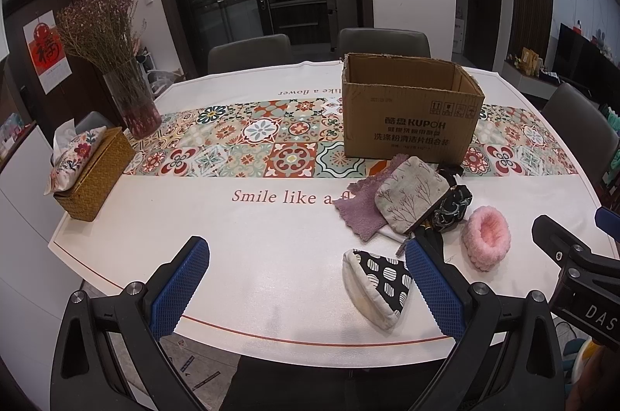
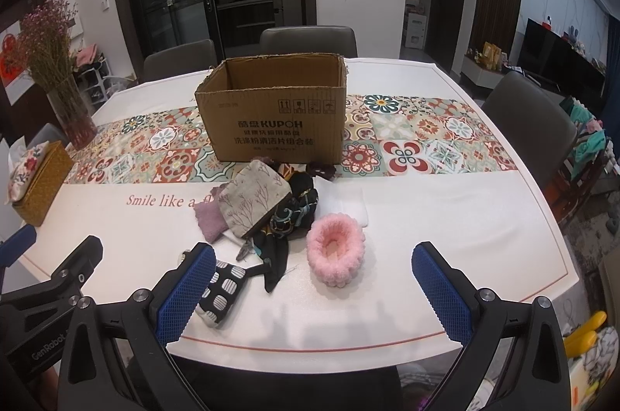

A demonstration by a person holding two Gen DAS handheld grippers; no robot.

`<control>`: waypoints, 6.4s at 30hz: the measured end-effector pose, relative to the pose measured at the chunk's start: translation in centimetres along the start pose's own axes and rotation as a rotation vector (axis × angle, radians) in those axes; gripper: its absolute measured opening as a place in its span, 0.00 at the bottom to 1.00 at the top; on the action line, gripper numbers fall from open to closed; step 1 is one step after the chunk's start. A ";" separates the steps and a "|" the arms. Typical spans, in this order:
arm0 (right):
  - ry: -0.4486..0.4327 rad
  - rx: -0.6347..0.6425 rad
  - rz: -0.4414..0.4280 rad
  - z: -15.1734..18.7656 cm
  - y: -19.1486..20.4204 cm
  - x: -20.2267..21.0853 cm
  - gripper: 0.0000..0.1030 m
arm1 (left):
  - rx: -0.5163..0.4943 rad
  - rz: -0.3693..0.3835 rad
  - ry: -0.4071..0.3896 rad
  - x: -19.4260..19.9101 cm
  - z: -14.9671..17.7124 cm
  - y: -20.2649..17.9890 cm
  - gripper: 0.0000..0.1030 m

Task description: Organize soft objects

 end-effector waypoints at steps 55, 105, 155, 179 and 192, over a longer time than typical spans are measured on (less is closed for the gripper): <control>0.128 -0.081 0.043 2.8 -2.8 -5.5 0.99 | -0.081 0.084 0.156 -5.8 3.2 -3.8 1.00; 0.276 -0.099 -0.035 5.8 -2.3 -14.7 0.23 | -0.097 0.266 0.349 -13.7 6.4 -8.0 0.12; -0.127 0.011 -0.067 -10.6 0.6 -7.3 0.22 | -0.038 0.267 -0.073 -8.3 -10.2 -5.3 0.12; -0.192 0.013 -0.078 -16.8 1.3 -8.9 0.22 | -0.069 0.269 -0.180 -9.6 -17.3 -5.7 0.12; -0.224 0.030 -0.081 -19.8 1.7 -9.2 0.22 | -0.097 0.313 -0.216 -10.4 -21.0 -6.7 0.13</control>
Point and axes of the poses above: each gripper's, at about its wrist camera, not at the fingertips, and x roughly against the way its jaws point, y to its left, z to its underside, the point moved 8 cm from there along -x, roughly the way its jaws point, and after that the axes turned 6 degrees about -y, right-handed, at the moved point
